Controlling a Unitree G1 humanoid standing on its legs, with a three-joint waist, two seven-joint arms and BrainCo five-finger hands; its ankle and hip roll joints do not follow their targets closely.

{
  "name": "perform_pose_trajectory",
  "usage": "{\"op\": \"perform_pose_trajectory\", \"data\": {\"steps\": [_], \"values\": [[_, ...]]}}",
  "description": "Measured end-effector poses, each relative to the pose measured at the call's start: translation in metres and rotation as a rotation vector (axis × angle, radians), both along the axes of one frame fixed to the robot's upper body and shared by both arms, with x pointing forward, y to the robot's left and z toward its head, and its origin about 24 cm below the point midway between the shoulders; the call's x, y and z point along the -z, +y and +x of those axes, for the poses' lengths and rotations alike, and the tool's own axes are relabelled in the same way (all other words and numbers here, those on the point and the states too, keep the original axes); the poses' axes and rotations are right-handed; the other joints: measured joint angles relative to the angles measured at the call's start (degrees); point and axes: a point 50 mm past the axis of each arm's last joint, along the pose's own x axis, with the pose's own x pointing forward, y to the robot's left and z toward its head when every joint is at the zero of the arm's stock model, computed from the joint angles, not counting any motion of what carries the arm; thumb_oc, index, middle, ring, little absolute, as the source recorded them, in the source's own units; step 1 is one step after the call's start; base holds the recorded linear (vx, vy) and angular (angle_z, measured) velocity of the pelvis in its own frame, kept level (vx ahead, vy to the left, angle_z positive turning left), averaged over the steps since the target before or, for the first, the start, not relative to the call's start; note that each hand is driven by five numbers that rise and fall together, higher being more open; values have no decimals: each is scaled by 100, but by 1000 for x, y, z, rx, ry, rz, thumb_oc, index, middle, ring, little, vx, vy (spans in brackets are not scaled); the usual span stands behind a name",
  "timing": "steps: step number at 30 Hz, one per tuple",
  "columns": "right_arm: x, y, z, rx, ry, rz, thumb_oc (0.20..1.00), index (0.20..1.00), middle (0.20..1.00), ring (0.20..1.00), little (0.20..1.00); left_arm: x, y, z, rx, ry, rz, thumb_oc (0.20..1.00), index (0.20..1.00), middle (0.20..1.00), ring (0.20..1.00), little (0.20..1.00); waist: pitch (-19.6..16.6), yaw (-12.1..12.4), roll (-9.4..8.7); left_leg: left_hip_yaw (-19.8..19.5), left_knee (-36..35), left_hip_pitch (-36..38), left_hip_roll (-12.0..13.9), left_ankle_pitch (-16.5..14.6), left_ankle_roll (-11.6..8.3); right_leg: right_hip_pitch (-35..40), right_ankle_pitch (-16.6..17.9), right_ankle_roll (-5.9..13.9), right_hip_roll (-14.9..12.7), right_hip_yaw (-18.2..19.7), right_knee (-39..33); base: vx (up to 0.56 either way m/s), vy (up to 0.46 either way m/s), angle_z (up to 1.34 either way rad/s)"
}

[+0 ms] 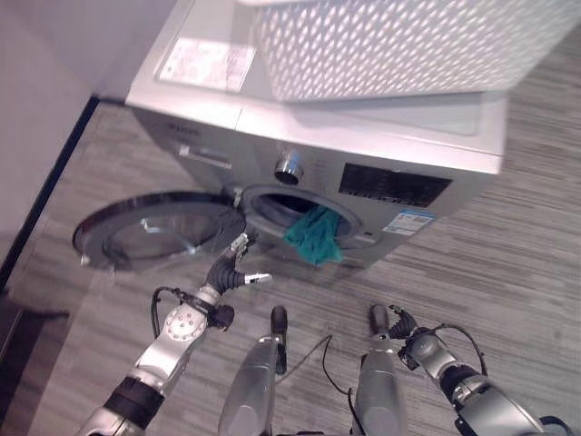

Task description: Grab the laundry basket,head to the washer,open it,put in the laundry and shut it.

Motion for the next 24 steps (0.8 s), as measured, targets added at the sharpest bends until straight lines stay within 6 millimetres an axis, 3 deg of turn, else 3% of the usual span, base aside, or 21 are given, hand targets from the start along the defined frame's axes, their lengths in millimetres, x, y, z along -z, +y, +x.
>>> {"op": "perform_pose_trajectory", "data": {"steps": [1, 2, 3, 4, 5, 7, 10, 12, 15, 16, 21, 24], "values": [[0, -2, 1, 24, -1, -1, 1000, 1000, 1000, 1000, 1000, 2, -10, -2, 36, 8, -8, 1000, 1000, 1000, 1000, 1000, 38, -124, -3, -186, 453, -277, -190, -131, -115, -119, 24, -20, -154, -292, 148, -64, -212, 114], [-7, -5, 7, 32, -26, -13, 1000, 1000, 1000, 1000, 1000, 5, -18, -6, 71, 22, -16, 1000, 1000, 1000, 1000, 1000, 71, -134, -18, -37, 1376, -537, -276, -405, 98, -300, -93, -23, -201, -262, 343, -60, -198, 81], [-12, -4, 13, 32, -50, -10, 1000, 1000, 1000, 1000, 1000, 11, -22, -12, 70, 44, -42, 1000, 1000, 1000, 1000, 1000, 45, -115, 69, -39, 1350, -435, -195, -609, 91, -409, -177, -31, -61, -243, 442, -92, -224, 27], [-15, -2, 18, 59, -74, 13, 1000, 1000, 1000, 1000, 1000, 16, -25, -17, 74, 65, -57, 1000, 1000, 1000, 1000, 1000, 19, -28, 126, -280, 662, -247, -39, -573, -440, -706, -166, -128, 67, -259, 709, -123, -260, 52], [-25, -1, 30, 89, -109, 31, 1000, 1000, 1000, 1000, 1000, 9, -28, -14, 85, 43, -67, 1000, 1000, 1000, 1000, 1000, 43, 67, 115, -454, 131, -385, 8, -301, -406, -936, -178, -240, 61, -538, 723, -102, -196, 75], [-42, -1, 48, 112, -170, 40, 1000, 1000, 1000, 1000, 1000, 2, -33, -9, 103, 18, -75, 1000, 1000, 1000, 1000, 1000, 186, 234, 291, -509, -391, -398, 193, 227, -344, -1028, -172, -394, 158, -846, 687, -86, -108, 60], [-83, 5, 83, 228, -333, 187, 1000, 1000, 1000, 1000, 1000, 0, -45, -9, 146, 7, -78, 1000, 1000, 1000, 1000, 1000, 278, 351, 489, -618, -756, -543, 171, 571, -541, -1193, -164, -385, 102, -985, 624, -71, -46, 26], [-107, 1, 98, 331, -422, 303, 1000, 1000, 1000, 1000, 1000, -6, -48, -3, 150, -15, -72, 1000, 1000, 1000, 1000, 1000, 278, 628, 491, -647, -796, -799, 68, 669, -593, -1418, -149, -330, -4, -1022, 613, -69, -18, 30], [-185, -29, 125, 453, -671, 412, 1000, 1000, 1000, 1000, 1000, -16, -52, 7, 145, -59, -57, 1000, 1000, 1000, 1000, 1000, 274, 1019, 499, -715, -769, -1331, -265, 733, -549, -1921, -230, -132, -337, -1043, 751, -40, -4, 37], [-198, -33, 128, 476, -699, 428, 1000, 1000, 1000, 1000, 1000, -18, -53, 11, 144, -68, -47, 1000, 1000, 1000, 1000, 1000, 274, 1049, 498, -759, -768, -1510, -326, 741, -558, -2068, -246, -109, -389, -1053, 773, 11, 7, 38], [-207, -35, 130, 508, -744, 462, 1000, 1000, 1000, 1000, 1000, -21, -48, 16, 118, -66, -69, 1000, 1000, 1000, 1000, 1000, 274, 1117, 497, -980, -762, -1733, -542, 745, -576, -2089, -376, 6, -598, -1269, 816, 52, -23, 34], [-219, -48, 128, 548, -780, 461, 1000, 1000, 1000, 1000, 1000, -27, -50, 15, 122, -64, -148, 1000, 1000, 1000, 1000, 1000, 267, 1124, 507, -1099, -789, -1893, -601, 777, -595, -2220, -568, 34, -648, -1312, 1027, 54, -31, 29]]}}
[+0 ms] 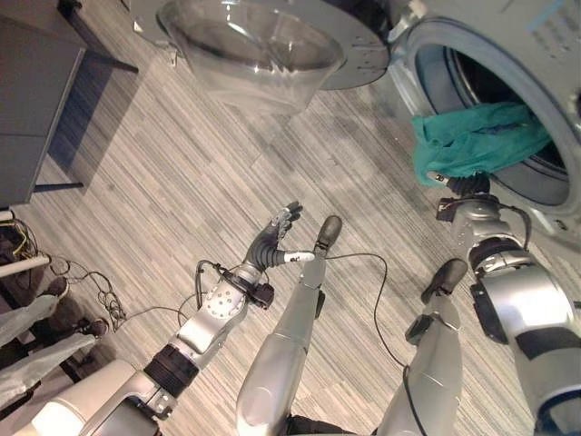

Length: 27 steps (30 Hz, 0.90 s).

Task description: Grab the laundry basket,head to the washer,open it,put in the laundry and shut it.

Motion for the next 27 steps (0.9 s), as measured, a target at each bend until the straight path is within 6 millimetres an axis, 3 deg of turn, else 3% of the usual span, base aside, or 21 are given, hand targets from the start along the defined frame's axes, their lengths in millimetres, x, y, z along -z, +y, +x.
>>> {"op": "perform_pose_trajectory", "data": {"steps": [4, 5, 6, 7, 11, 18, 21, 25, 26, 27], "values": [[-6, -2, 1, 25, -34, 70, 1000, 1000, 1000, 1000, 1000, -5, 1, 0, -1, 1, -39, 1000, 1000, 1000, 1000, 1000, 0, 19, 1, -1, 23, -162, -69, 2, 0, -298, -151, 3, -87, 71, 314, 26, -24, 8], [-13, -2, 3, 40, -54, 109, 915, 915, 915, 915, 915, -8, 1, 0, 3, -11, -46, 1000, 1000, 1000, 1000, 1000, -2, 33, 2, -1, 25, -238, -77, 7, -8, -443, -214, -6, -102, 120, 434, 19, -15, 4], [-17, -1, 4, 42, -69, 123, 382, 382, 382, 382, 382, -10, 2, 0, 0, -17, -50, 1000, 1000, 1000, 1000, 1000, -5, 46, 7, 0, 28, -297, -78, 17, -23, -533, -237, -14, -108, 142, 500, 0, 0, 0], [-21, 0, 5, 48, -90, 153, 200, 200, 200, 200, 200, -11, 2, 0, -4, -18, -53, 1000, 1000, 1000, 1000, 1000, -6, 60, 8, -2, 27, -341, -69, 22, -30, -594, -248, -20, -104, 147, 529, 0, 0, 0], [-30, 1, 7, 92, -165, 313, 200, 200, 200, 200, 200, -13, 2, 1, -11, -24, -57, 1000, 1000, 1000, 1000, 1000, -11, 120, 16, -2, 26, -408, -53, 27, -38, -689, -262, -34, -88, 166, 577, 14, -27, -1], [-36, 8, 11, 103, -234, 427, 200, 200, 200, 200, 200, -26, 0, 7, -4, -71, -56, 1000, 1000, 1000, 1000, 1000, -11, 82, 15, -6, 29, -436, -9, 34, -46, -688, -235, -42, -41, 161, 531, 6, -7, -2], [-47, 24, 17, 78, -326, 592, 200, 200, 200, 200, 200, -32, 3, 11, -14, -92, -44, 1000, 1000, 1000, 1000, 1000, -6, 37, 6, 6, 23, -439, 85, 35, -48, -601, -91, -62, 83, 147, 308, -64, 5, -11], [-52, 40, 19, 27, -403, 680, 200, 200, 200, 200, 200, -33, 13, 13, -49, -98, -37, 1000, 1000, 1000, 1000, 1000, 29, -80, -46, 110, 144, -361, 165, 43, -54, -301, 18, -75, 187, 64, 69, 11, -8, -4], [-76, 41, 17, -1, -535, 663, 200, 200, 200, 200, 200, -31, 19, 12, -63, -94, -28, 1000, 1000, 1000, 1000, 1000, 43, -100, -66, 105, 139, -286, 189, 42, -54, -169, 75, -72, 229, 37, -52, 26, -18, -5], [-114, 36, 10, -28, -726, 624, 200, 200, 200, 200, 200, -29, 23, 11, -73, -85, -15, 1000, 1000, 1000, 1000, 1000, 54, -136, -83, 97, 117, -199, 197, 40, -52, -55, 107, -65, 245, 27, -130, 22, -14, -4]]}}
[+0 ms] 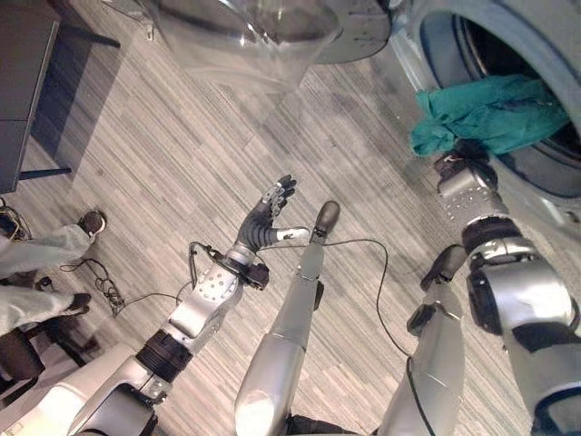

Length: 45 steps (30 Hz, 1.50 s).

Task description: Grab the laundry basket,head to the washer,open it,put in the laundry and shut it.

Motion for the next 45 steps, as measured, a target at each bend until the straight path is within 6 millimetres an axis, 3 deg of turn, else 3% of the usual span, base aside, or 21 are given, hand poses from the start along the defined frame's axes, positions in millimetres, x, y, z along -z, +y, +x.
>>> {"op": "perform_pose_trajectory", "data": {"steps": [1, 2, 9, 10, 12, 15, 19, 21, 23, 25, 28, 29, 31, 33, 34, 36, 38, 41, 44, 45], "values": [[-47, -6, -15, 41, -207, -20, 200, 200, 200, 200, 200, 3, 5, -2, -12, 10, 14, 1000, 1000, 1000, 1000, 1000, 4, -58, -5, 1, -48, 79, 2, 4, 3, 84, 17, 4, 3, 2, -54, 21, -15, -3], [-81, -13, -34, 124, -442, -5, 200, 200, 200, 200, 200, 6, 8, -3, -15, 20, 27, 1000, 1000, 1000, 1000, 1000, 0, -42, 1, 21, -127, 149, -2, 65, 46, 132, 48, 2, -1, 24, -122, 14, -9, -5], [-91, -17, -44, 224, -489, 47, 200, 200, 200, 200, 200, 9, 15, -7, -50, 23, 40, 1000, 1000, 1000, 1000, 1000, 9, -92, -13, 72, -233, 81, -19, 131, 93, 68, 191, 46, -10, 89, -302, 0, -1, -2], [-89, -14, -38, 263, -422, -26, 1000, 1000, 1000, 1000, 1000, 7, 14, -7, -44, 15, 39, 1000, 1000, 1000, 1000, 1000, 12, -111, -18, 80, -235, 81, -8, 130, 93, 70, 209, 46, 4, 100, -322, -23, 23, -4], [-81, -11, -26, 298, -274, -194, 1000, 1000, 1000, 1000, 1000, 7, 14, -7, -40, 17, 42, 1000, 1000, 1000, 1000, 1000, 28, -161, -42, 92, -224, 81, -6, 130, 93, 69, 225, 45, 5, 116, -318, -14, 15, -2], [-56, -16, -4, 315, 91, -469, 1000, 1000, 1000, 1000, 1000, 8, 9, -9, -9, 17, 51, 1000, 1000, 1000, 1000, 1000, 46, -190, -71, 106, -196, 65, -1, 124, 99, 48, 238, 36, 14, 142, -309, -8, 3, -2], [-59, 8, 2, 170, 40, -504, 1000, 1000, 1000, 1000, 1000, 5, 9, -8, -12, 9, 48, 1000, 1000, 1000, 1000, 1000, 90, -240, -205, 235, -135, -11, 70, 107, 118, -34, 331, 4, 100, 271, -416, -25, 7, -16], [-54, 35, -8, 34, -115, -497, 1000, 1000, 1000, 1000, 1000, 3, 10, -8, -30, 3, 21, 1000, 1000, 1000, 1000, 1000, 94, -299, -281, 238, -110, 17, 114, 93, 125, -14, 342, -9, 151, 273, -405, -16, -13, -8], [-34, 58, -23, -107, -249, -432, 1000, 1000, 1000, 1000, 1000, 7, 17, -6, -62, 16, 16, 1000, 1000, 1000, 1000, 1000, 121, -418, -441, 253, -107, 171, 168, 57, 130, 123, 331, -32, 208, 286, -404, -4, -8, -10], [10, 71, -21, -196, -194, -353, 1000, 1000, 1000, 1000, 1000, 12, 21, -4, -79, 31, 31, 1000, 1000, 1000, 1000, 1000, 104, -496, -573, 292, -99, 479, 231, -11, 171, 436, 296, -85, 259, 299, -423, 0, 14, -8], [39, 79, -23, -258, -153, -326, 1000, 1000, 1000, 1000, 1000, 15, 31, -7, -108, 34, 19, 1000, 1000, 1000, 1000, 1000, 93, -504, -665, 402, -35, 729, 279, -119, 171, 693, 270, -121, 301, 327, -467, 17, 68, -10], [57, 84, -30, -282, -143, -321, 1000, 1000, 1000, 1000, 1000, 22, 38, -10, -134, 55, 24, 1000, 1000, 1000, 1000, 1000, 101, -556, -721, 431, 103, 789, 280, -222, 184, 809, 261, -137, 307, 334, -477, 37, 85, -18], [110, 93, -53, -338, -46, -388, 1000, 1000, 1000, 1000, 1000, 40, 59, -17, -209, 109, 77, 1000, 1000, 1000, 1000, 1000, 81, -647, -978, 621, 520, 1003, 288, -553, 263, 1122, 260, -138, 325, 458, -528, 68, 126, -33], [161, 101, -74, -412, 90, -470, 1000, 1000, 1000, 1000, 1000, 54, 78, -23, -269, 151, 139, 1000, 1000, 1000, 1000, 1000, 13, -893, -1200, 741, 889, 1235, 296, -858, 277, 1501, 260, -140, 330, 504, -623, 86, 127, -41], [192, 110, -91, -474, 188, -522, 1000, 1000, 1000, 1000, 1000, 65, 95, -30, -317, 192, 186, 1000, 1000, 1000, 1000, 1000, -36, -911, -1355, 925, 1241, 1379, 365, -1122, 382, 1728, 256, -134, 359, 621, -639, 69, 86, -66], [229, 102, -113, -512, 330, -606, 1000, 1000, 1000, 1000, 1000, 75, 111, -40, -372, 235, 204, 1000, 1000, 1000, 1000, 1000, -316, -1074, -1629, 1163, 1454, 1477, 394, -1331, 422, 1818, 263, -130, 365, 776, -754, 150, 163, -65], [260, 79, -136, -549, 506, -787, 1000, 1000, 1000, 1000, 1000, 96, 126, -45, -410, 318, 272, 1000, 1000, 1000, 1000, 1000, -452, -1260, -1744, 1338, 1992, 1707, 492, -1728, 514, 2221, 278, -138, 422, 943, -864, 223, 207, -56], [288, 67, -162, -636, 660, -937, 1000, 1000, 1000, 1000, 1000, 124, 140, -60, -445, 442, 343, 1000, 1000, 1000, 1000, 1000, -814, -1352, -1898, 1631, 2188, 2149, 544, -2057, 666, 2648, 322, -200, 421, 1197, -1087, 122, 123, -56], [320, 61, -197, -748, 818, -1063, 1000, 1000, 1000, 1000, 1000, 146, 142, -78, -472, 533, 344, 1000, 1000, 1000, 1000, 1000, -1410, -1462, -1955, 1926, 2108, 2504, 497, -2205, 797, 2946, 328, -302, 236, 1190, -1386, 126, 129, -48], [337, 65, -210, -822, 900, -1130, 1000, 1000, 1000, 1000, 1000, 165, 144, -86, -517, 622, 320, 1000, 1000, 1000, 1000, 1000, -1522, -1480, -1968, 2126, 2050, 2911, 479, -2273, 837, 3142, 676, -314, 197, 1200, -1333, 94, 140, -72]]}}
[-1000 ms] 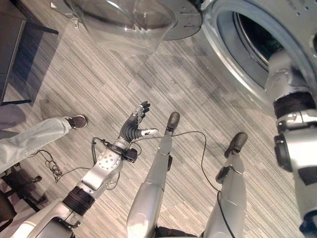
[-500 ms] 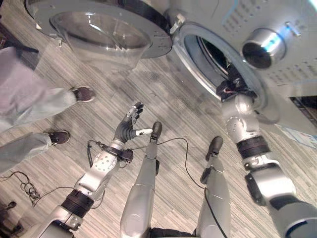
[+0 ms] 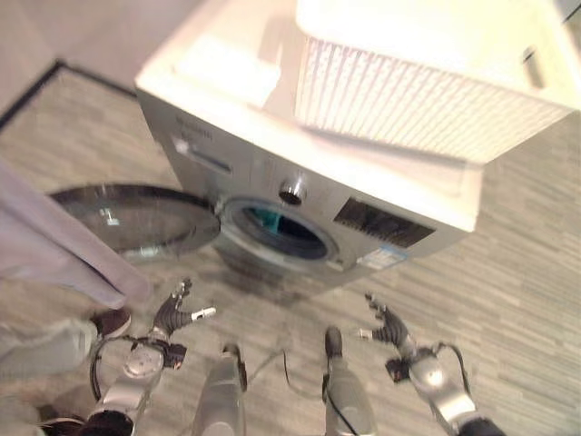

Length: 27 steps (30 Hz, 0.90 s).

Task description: Grab the laundry basket,head to the washer,open it,put in the laundry and shut it.

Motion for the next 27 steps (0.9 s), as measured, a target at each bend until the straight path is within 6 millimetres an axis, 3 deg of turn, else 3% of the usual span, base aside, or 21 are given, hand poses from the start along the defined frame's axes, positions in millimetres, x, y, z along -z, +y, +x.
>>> {"op": "perform_pose_trajectory", "data": {"steps": [1, 3, 5, 10, 13, 14, 18, 22, 27], "values": [[7, 3, -3, -14, 35, -27, 1000, 1000, 1000, 1000, 1000, 15, 0, -10, -46, 62, -18, 1000, 1000, 1000, 1000, 1000, -26, 21, 64, 160, 3, 266, 82, -42, -26, 53, 217, 198, 52, -7, 85, 138, 133, -95], [11, 4, -7, -27, 53, -57, 1000, 1000, 1000, 1000, 1000, 33, -9, -29, -56, 153, -46, 1000, 1000, 1000, 1000, 1000, -276, -37, 224, 363, -105, 407, 136, -148, 56, 39, 259, 154, 18, -72, 91, 109, 45, -66], [28, -3, -23, -76, 144, -194, 1000, 1000, 1000, 1000, 1000, 49, -18, -37, -108, 213, -85, 1000, 1000, 1000, 1000, 1000, -429, -81, 278, 478, -284, 742, 99, -88, -16, 249, 287, 174, -32, -476, 69, 108, 5, -22], [51, -17, -60, -54, 297, -294, 1000, 1000, 1000, 1000, 1000, 70, -26, -59, -152, 345, -104, 1000, 1000, 1000, 1000, 1000, -977, -140, 212, 467, -814, 1224, 118, 33, -185, 599, -13, 299, -19, -579, -159, 74, -32, -4], [67, -35, -85, 38, 438, -349, 1000, 1000, 1000, 1000, 1000, 81, -32, -68, -176, 420, -110, 1000, 1000, 1000, 1000, 1000, -1280, -118, 238, 439, -1396, 1558, 168, 326, -323, 723, -24, 219, 100, -627, -286, 78, -61, -1], [75, -43, -105, 79, 537, -373, 1000, 1000, 1000, 1000, 1000, 84, -37, -72, -182, 443, -121, 1000, 1000, 1000, 1000, 1000, -1383, -139, 279, 461, -1721, 1793, 234, 463, -390, 827, -40, 183, 176, -637, -370, 144, -99, -6], [87, -48, -142, 176, 719, -374, 1000, 1000, 1000, 1000, 1000, 94, -49, -85, -183, 521, -143, 1000, 1000, 1000, 1000, 1000, -1665, -124, 377, 479, -2580, 2295, 308, 818, -518, 1054, -71, 109, 355, -708, -572, 43, -34, -4], [87, -52, -149, 216, 748, -366, 1000, 1000, 1000, 1000, 1000, 92, -57, -77, -157, 499, -168, 1000, 1000, 1000, 1000, 1000, -1705, -142, 508, 470, -3279, 2620, 344, 1221, -602, 1130, -23, 78, 466, -776, -705, 24, -32, 3], [86, -48, -135, 244, 703, -310, 1000, 1000, 1000, 1000, 1000, 92, -63, -76, -115, 497, -180, 1000, 1000, 1000, 1000, 1000, -1660, -137, 600, 484, -3463, 2718, 400, 1294, -626, 1218, 6, 70, 535, -793, -822, -8, -38, -1]]}}
